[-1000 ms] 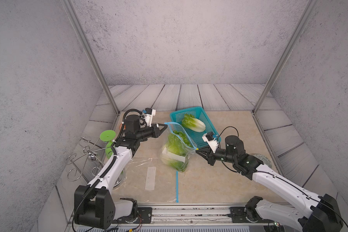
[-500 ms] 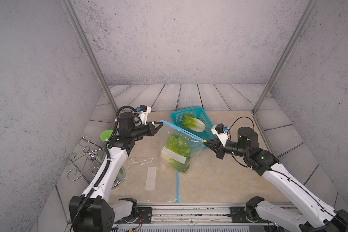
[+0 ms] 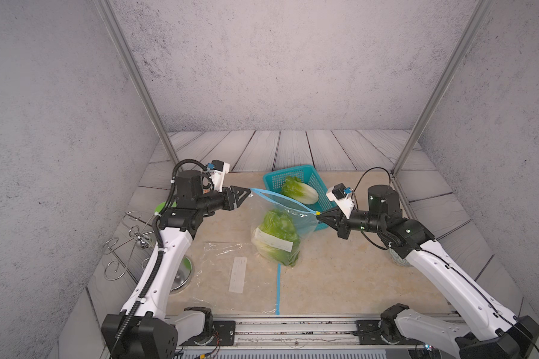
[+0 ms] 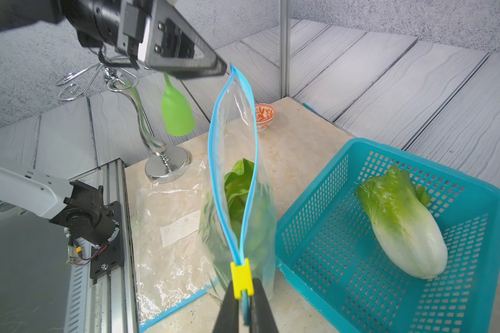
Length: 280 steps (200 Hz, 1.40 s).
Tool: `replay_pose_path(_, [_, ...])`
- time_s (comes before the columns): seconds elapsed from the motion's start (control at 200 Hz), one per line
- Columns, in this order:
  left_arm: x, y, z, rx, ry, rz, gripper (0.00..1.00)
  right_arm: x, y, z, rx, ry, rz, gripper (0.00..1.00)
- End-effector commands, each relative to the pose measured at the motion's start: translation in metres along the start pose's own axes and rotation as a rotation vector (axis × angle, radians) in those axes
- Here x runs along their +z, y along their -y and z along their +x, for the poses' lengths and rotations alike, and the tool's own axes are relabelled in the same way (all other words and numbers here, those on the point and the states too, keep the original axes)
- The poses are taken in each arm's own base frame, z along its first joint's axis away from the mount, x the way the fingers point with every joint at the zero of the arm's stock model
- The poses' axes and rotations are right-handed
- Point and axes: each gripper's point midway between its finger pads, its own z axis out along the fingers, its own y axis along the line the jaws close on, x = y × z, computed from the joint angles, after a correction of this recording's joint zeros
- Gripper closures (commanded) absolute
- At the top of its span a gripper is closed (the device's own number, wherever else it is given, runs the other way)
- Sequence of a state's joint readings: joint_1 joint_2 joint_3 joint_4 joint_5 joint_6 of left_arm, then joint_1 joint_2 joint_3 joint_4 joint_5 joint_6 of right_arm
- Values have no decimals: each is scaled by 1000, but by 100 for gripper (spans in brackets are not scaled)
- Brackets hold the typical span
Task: Put the chinese cabbages into a zipper bag and zip it
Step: Adjust the zipper food storage bag at the center of the board, then zip the zipper on the zipper food storage bag.
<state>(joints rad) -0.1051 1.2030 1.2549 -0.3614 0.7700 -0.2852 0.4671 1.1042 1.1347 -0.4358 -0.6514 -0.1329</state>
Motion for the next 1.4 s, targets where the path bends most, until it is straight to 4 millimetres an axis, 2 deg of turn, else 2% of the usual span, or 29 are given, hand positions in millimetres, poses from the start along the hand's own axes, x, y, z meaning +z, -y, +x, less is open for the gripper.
replay_pose_path(0.0, [-9,22,-29,120,45,40,48,-3,-5,-14,-38,0,-38,100])
replay_pose_path(0.06, [-4,42,-38,164,55,100,44,-1,-4,-16,-45,-16,-50,100])
replay_pose_path(0.1, [4,62,-38,232,38,148,42,1,-3,-17,-51,-27,-55,100])
replay_pose_path(0.17, [23,95,-21,377,-31,201,38,3,-3,-19,-61,-37,-67,100])
replay_pose_path(0.245, [41,119,-2,477,-100,276,35,3,-3,-22,-71,-36,-73,100])
replay_pose_path(0.405, [72,139,27,580,-215,382,32,3,-8,-27,-80,-32,-107,100])
replay_pose_path(0.505, [78,161,39,600,-269,506,31,4,-9,-27,-73,-39,-122,100])
replay_pose_path(0.641, [87,175,55,614,-340,595,29,6,-11,-30,-64,-35,-146,100])
replay_pose_path(0.766, [88,178,80,632,-467,642,29,6,-10,-30,-60,-40,-147,100])
replay_pose_path(0.906, [84,174,88,657,-490,648,32,7,-9,-30,-59,-45,-141,100])
replay_pose_path(1.041, [80,172,91,682,-490,644,41,8,-11,-31,-50,-41,-161,100])
replay_pose_path(1.221, [85,169,90,694,-482,633,72,8,-13,-32,-33,-40,-180,100])
replay_pose_path(1.396, [87,163,82,742,-453,582,93,6,-17,-32,-27,-39,-187,96])
